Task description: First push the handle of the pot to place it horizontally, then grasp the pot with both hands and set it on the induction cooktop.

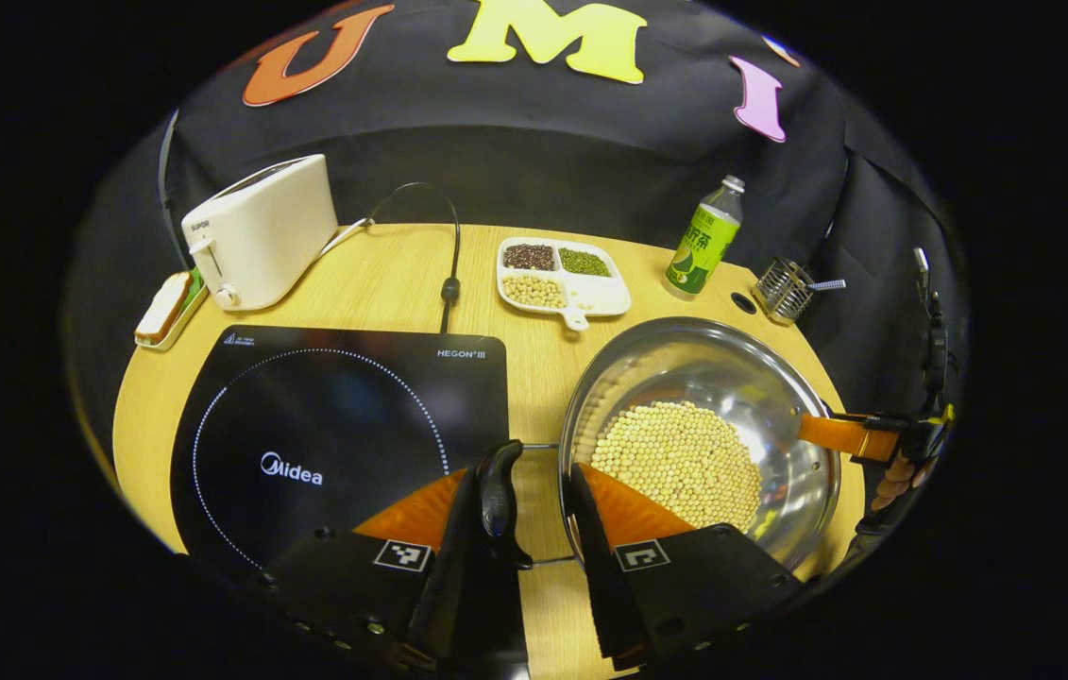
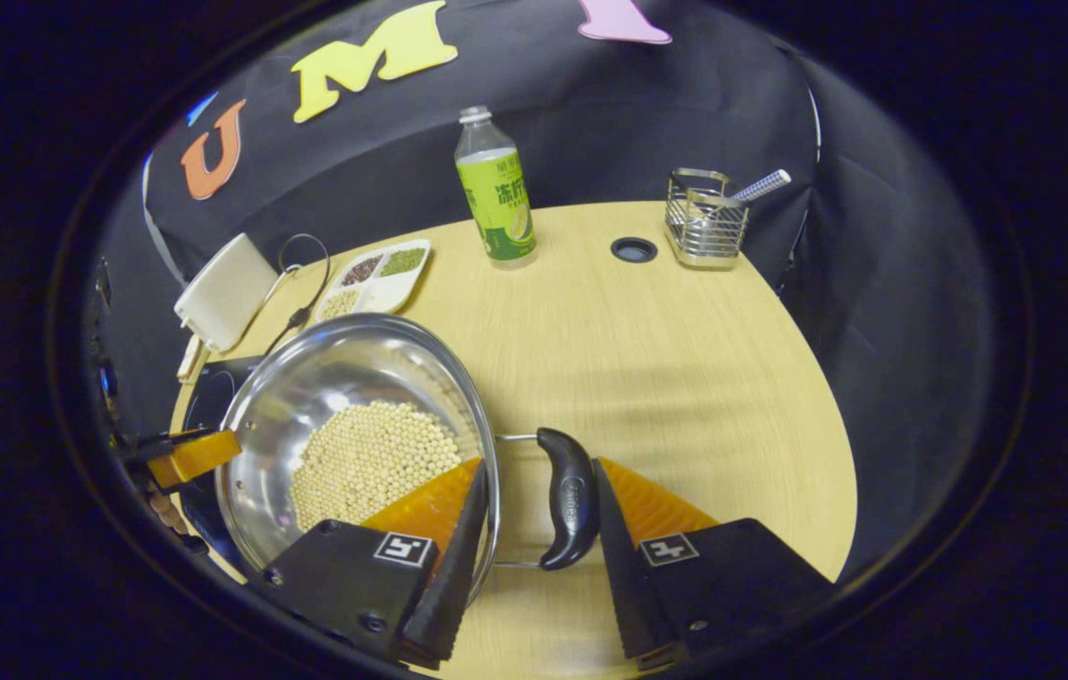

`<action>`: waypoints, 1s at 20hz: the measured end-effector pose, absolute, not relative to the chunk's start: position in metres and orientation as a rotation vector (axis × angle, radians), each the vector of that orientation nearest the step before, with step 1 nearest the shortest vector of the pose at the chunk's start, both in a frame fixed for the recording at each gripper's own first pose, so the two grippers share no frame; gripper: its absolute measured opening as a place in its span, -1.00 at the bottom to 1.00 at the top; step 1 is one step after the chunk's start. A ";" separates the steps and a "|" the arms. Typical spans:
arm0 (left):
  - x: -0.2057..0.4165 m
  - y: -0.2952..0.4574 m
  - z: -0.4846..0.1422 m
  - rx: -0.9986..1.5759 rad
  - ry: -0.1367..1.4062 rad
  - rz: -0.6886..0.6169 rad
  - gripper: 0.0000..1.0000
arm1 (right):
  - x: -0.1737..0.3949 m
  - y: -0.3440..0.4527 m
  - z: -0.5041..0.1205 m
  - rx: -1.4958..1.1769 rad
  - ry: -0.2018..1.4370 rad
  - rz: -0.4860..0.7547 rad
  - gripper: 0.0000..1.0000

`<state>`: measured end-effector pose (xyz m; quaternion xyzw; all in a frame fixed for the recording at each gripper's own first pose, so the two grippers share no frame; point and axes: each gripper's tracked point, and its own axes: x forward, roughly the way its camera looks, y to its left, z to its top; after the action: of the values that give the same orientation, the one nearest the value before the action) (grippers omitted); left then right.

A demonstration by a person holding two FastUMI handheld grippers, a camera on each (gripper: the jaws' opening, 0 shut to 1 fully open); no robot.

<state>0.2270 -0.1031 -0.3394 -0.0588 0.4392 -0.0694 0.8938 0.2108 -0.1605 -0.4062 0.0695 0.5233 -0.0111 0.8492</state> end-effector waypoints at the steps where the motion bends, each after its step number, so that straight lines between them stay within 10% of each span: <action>1: 0.227 -0.104 -0.343 -0.153 0.928 -0.135 -0.07 | 0.208 -0.159 -0.405 0.154 1.106 -0.022 0.29; 20: 0.195 -0.083 -0.247 -0.141 0.776 -0.161 0.02 | 0.183 -0.134 -0.299 0.141 0.964 -0.004 0.22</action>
<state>0.1948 -0.0833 -0.2469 -0.0686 0.3777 -0.0785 0.9201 0.1829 -0.1337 -0.2986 0.0678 0.4630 -0.0020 0.8838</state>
